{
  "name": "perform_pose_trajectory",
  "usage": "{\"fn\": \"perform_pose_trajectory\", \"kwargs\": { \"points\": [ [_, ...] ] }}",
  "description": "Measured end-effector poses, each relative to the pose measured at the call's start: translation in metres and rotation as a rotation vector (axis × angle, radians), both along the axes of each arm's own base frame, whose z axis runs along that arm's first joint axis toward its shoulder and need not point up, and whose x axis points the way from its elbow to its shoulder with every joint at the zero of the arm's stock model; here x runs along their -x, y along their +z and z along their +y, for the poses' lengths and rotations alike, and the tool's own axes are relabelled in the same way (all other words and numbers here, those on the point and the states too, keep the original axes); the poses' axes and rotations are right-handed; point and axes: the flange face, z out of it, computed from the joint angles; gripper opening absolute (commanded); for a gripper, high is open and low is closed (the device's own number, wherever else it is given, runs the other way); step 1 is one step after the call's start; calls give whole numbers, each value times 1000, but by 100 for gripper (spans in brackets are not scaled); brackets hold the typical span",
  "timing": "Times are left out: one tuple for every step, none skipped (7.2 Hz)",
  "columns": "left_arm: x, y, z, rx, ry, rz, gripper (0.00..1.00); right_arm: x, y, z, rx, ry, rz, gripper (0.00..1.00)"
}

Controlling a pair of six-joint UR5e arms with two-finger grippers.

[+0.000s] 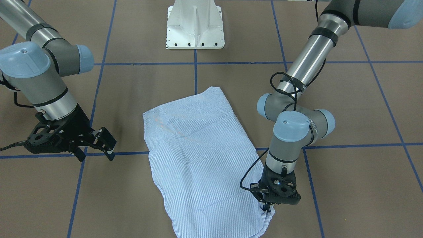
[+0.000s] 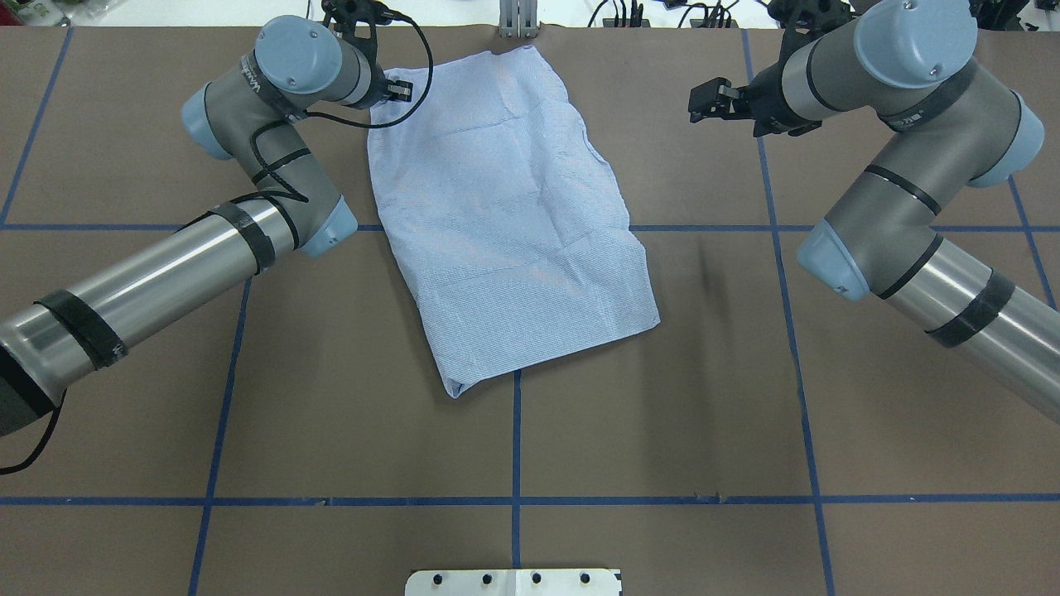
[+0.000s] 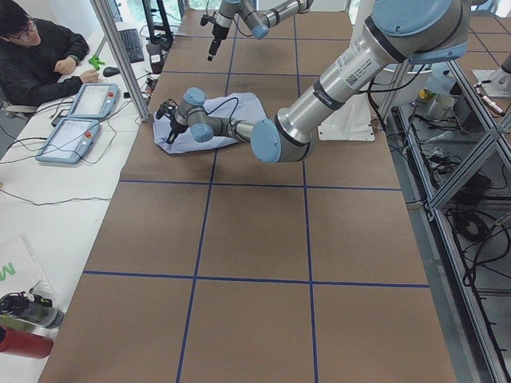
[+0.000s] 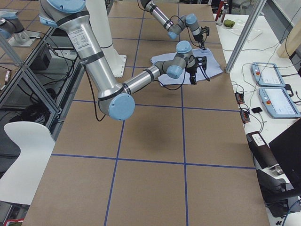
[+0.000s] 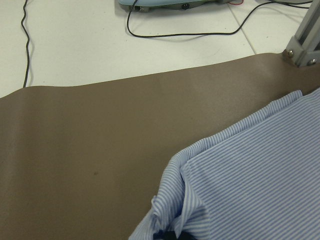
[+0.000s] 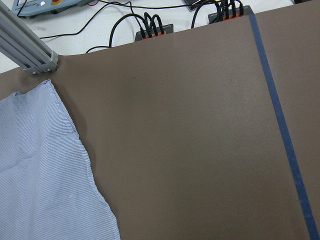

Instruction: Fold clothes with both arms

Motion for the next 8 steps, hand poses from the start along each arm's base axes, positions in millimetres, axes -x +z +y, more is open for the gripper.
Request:
{"fn": "perform_pose_trajectory", "kwargs": {
  "points": [
    [3,-1,-2,-12,7,-5,100,1,-1,1,-1,-2,-1,100],
    [11,-2,-3,-30,30,-6,100,5,-2,4,-1,-2,-2,100],
    [26,1,4,-39,68,12,100,14,-6,9,2,8,-9,100],
    [46,8,23,-39,111,41,100,30,-18,23,15,30,-28,100],
    [70,6,50,-34,139,61,100,54,-39,50,48,56,-38,100],
    [90,-5,77,-28,149,71,100,80,-59,86,96,88,-33,97],
    [109,-16,105,-19,152,82,100,108,-76,125,171,134,-46,96],
    [120,-24,131,6,146,107,100,138,-83,158,255,185,-72,96]
  ]
}}
